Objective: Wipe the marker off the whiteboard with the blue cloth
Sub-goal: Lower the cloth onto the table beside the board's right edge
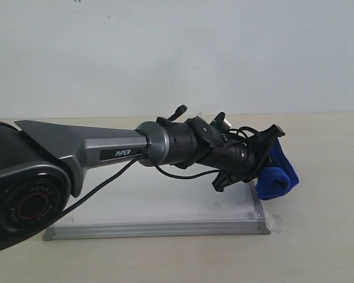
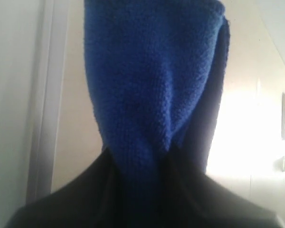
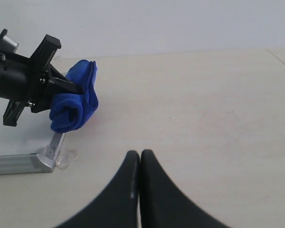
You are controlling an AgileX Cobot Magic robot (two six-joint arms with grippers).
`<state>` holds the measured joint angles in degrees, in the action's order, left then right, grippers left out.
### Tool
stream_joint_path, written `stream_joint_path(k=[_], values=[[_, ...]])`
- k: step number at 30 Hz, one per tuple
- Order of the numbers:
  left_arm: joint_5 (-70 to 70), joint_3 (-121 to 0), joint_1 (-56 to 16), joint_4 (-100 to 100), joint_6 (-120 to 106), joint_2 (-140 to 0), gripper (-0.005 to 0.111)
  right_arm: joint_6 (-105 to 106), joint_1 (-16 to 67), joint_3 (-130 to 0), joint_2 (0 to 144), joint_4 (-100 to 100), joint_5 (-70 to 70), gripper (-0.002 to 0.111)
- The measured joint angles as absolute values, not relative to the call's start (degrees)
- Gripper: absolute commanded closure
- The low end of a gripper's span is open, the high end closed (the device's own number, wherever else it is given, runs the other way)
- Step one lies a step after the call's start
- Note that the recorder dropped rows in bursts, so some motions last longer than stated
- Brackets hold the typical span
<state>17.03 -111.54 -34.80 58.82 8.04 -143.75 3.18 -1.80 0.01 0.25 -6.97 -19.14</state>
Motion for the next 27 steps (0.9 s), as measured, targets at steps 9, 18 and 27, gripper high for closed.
stream_joint_path(k=[9, 18, 27], values=[[20.5, -111.5, -33.7, 58.7, 7.7, -143.8, 0.103, 3.2, -1.8, 0.0, 0.2, -7.0, -19.1, 0.108], [22.0, -111.5, -32.3, 60.4, 7.5, -143.8, 0.101, 3.2, -1.8, 0.0, 0.2, -7.0, -19.1, 0.108], [22.7, -111.5, -32.3, 63.0, 7.5, -144.0, 0.06, 3.2, -1.8, 0.0, 0.2, -7.0, -19.1, 0.108]])
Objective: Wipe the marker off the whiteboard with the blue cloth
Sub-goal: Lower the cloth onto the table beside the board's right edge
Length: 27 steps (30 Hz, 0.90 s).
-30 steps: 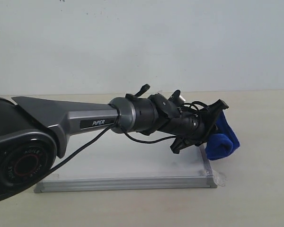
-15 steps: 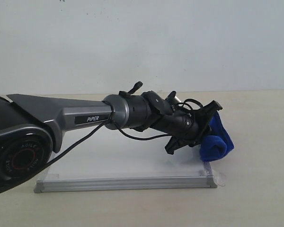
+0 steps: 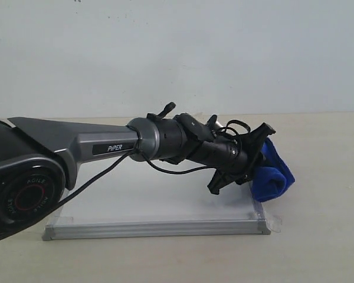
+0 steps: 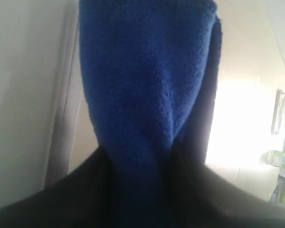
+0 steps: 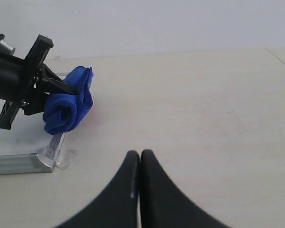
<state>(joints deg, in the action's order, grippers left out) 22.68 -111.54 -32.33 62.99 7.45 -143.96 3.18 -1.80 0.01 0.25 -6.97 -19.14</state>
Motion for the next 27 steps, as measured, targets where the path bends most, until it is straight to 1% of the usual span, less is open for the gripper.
stream_joint_path(k=[1, 3, 6, 14, 20, 23, 24, 26, 27], values=[[23.0, -111.5, -32.3, 63.6, 7.5, -144.2, 0.055, 3.2, -1.8, 0.0, 0.2, -7.0, -19.1, 0.108], [23.7, -111.5, -32.3, 64.4, 7.5, -144.7, 0.05, 3.2, -1.8, 0.0, 0.2, -7.0, -19.1, 0.108], [24.2, -111.5, -32.3, 65.3, 7.5, -145.2, 0.047, 3.2, -1.8, 0.0, 0.2, -7.0, -19.1, 0.108], [25.2, -112.0, -31.9, 66.7, 7.5, -145.2, 0.045, 3.2, -1.8, 0.0, 0.2, -7.0, -19.1, 0.108], [29.6, -113.0, -28.7, 66.9, 7.5, -144.6, 0.045, 3.2, -1.8, 0.0, 0.2, -7.0, -19.1, 0.108], [33.0, -113.0, -26.4, 66.9, 7.5, -144.1, 0.048, 3.2, -1.8, 0.0, 0.2, -7.0, -19.1, 0.108], [34.5, -113.1, -25.8, 67.0, 7.5, -143.9, 0.051, 3.2, -1.8, 0.0, 0.2, -7.0, -19.1, 0.108], [37.3, -113.1, -24.4, 67.0, 7.5, -143.8, 0.059, 3.2, -1.8, 0.0, 0.2, -7.0, -19.1, 0.108], [38.3, -113.1, -23.8, 67.0, 7.5, -143.8, 0.065, 3.2, -1.8, 0.0, 0.2, -7.0, -19.1, 0.108]])
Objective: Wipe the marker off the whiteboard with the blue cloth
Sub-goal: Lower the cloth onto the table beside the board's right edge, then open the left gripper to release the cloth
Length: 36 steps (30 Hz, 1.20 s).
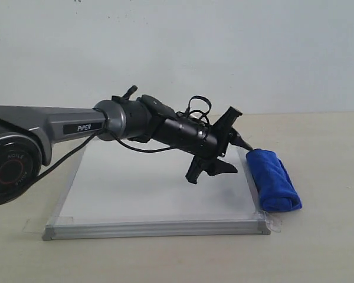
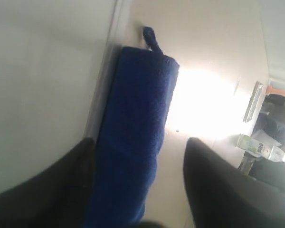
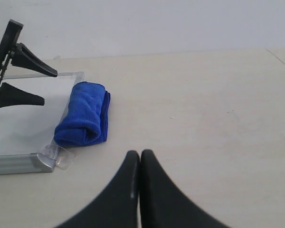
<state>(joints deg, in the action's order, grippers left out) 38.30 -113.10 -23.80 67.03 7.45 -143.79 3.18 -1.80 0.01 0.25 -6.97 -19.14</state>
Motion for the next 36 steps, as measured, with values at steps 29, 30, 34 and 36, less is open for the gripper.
stream_joint_path(k=[29, 30, 34, 36], values=[[25.0, -113.1, -32.0, 57.9, 10.9, -143.9, 0.103, 3.2, -1.8, 0.0, 0.2, -7.0, -19.1, 0.108], [25.0, -113.1, -32.0, 55.6, 12.7, -144.0, 0.103, 3.2, -1.8, 0.0, 0.2, -7.0, -19.1, 0.108], [25.8, -113.1, -32.0, 52.1, 16.4, -145.0, 0.103, 3.2, -1.8, 0.0, 0.2, -7.0, -19.1, 0.108], [25.8, -113.1, -32.0, 51.9, 16.9, -145.2, 0.103, 3.2, -1.8, 0.0, 0.2, -7.0, -19.1, 0.108]])
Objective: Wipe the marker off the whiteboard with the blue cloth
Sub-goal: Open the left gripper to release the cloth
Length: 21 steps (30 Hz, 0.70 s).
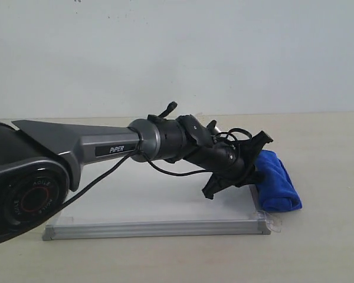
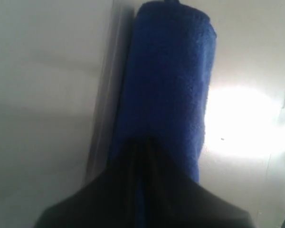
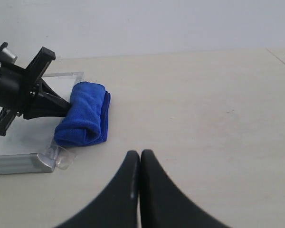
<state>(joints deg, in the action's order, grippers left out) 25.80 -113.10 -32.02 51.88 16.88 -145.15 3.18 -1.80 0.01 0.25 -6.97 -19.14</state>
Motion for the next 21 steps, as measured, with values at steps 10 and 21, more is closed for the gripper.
stream_joint_path(k=[10, 21], values=[[24.0, -113.2, -32.5, 55.8, 6.1, -141.2, 0.103, 3.2, -1.8, 0.0, 0.2, -7.0, -19.1, 0.108], [27.4, -113.5, -35.2, 47.0, 19.0, -145.7, 0.103, 3.2, -1.8, 0.0, 0.2, -7.1, -19.1, 0.108]])
